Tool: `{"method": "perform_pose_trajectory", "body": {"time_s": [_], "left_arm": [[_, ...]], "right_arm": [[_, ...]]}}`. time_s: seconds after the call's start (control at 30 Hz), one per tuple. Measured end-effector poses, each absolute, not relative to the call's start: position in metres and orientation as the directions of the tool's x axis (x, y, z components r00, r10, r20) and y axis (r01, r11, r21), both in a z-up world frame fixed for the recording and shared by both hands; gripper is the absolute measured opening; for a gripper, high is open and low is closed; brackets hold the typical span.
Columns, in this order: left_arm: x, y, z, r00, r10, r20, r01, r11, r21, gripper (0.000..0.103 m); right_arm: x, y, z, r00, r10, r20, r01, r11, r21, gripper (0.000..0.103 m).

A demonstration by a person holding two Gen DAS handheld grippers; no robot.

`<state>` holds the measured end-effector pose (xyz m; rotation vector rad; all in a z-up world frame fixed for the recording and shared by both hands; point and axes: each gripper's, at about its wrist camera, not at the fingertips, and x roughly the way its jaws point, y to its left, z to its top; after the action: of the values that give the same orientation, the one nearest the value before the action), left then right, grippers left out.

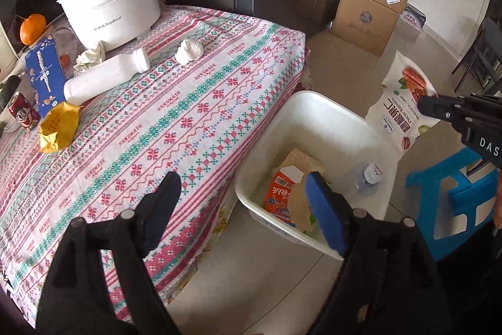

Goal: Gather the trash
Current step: 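Open the left tool to drop the carton into the bin while the right tool drops the nut bag, then grasp the yellow snack bag on the table with the left tool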

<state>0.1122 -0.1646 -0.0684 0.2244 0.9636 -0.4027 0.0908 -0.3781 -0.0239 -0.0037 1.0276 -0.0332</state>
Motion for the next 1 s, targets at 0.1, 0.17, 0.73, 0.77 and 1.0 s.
{"method": "perform_pose_trajectory", "body": {"time_s": [0.1, 0.17, 0.73, 0.77, 1.0], "left_arm": [[0.111, -0.156, -0.067, 0.522, -0.209, -0.827, 0.416, 0.909, 0.032, 0.084], [0.111, -0.151, -0.067, 0.524, -0.201, -0.828, 0.408, 0.912, 0.036, 0.084], [0.105, -0.121, -0.06, 0.54, -0.175, -0.824, 0.367, 0.929, 0.043, 0.085], [0.105, -0.12, -0.06, 0.54, -0.175, -0.823, 0.366, 0.93, 0.042, 0.085], [0.109, -0.114, -0.06, 0.54, -0.164, -0.825, 0.355, 0.934, 0.046, 0.086]], "right_arm": [[0.1, -0.371, -0.041, 0.452, -0.009, -0.892, 0.021, 1.0, 0.001, 0.006], [0.105, -0.367, -0.049, 0.423, 0.002, -0.906, 0.017, 1.0, 0.01, 0.006], [0.119, -0.341, -0.053, 0.421, -0.009, -0.907, 0.021, 1.0, 0.0, 0.06], [0.119, -0.34, -0.052, 0.427, -0.01, -0.904, 0.02, 1.0, -0.001, 0.063], [0.121, -0.339, -0.049, 0.437, -0.015, -0.899, 0.026, 1.0, -0.004, 0.074]]}}
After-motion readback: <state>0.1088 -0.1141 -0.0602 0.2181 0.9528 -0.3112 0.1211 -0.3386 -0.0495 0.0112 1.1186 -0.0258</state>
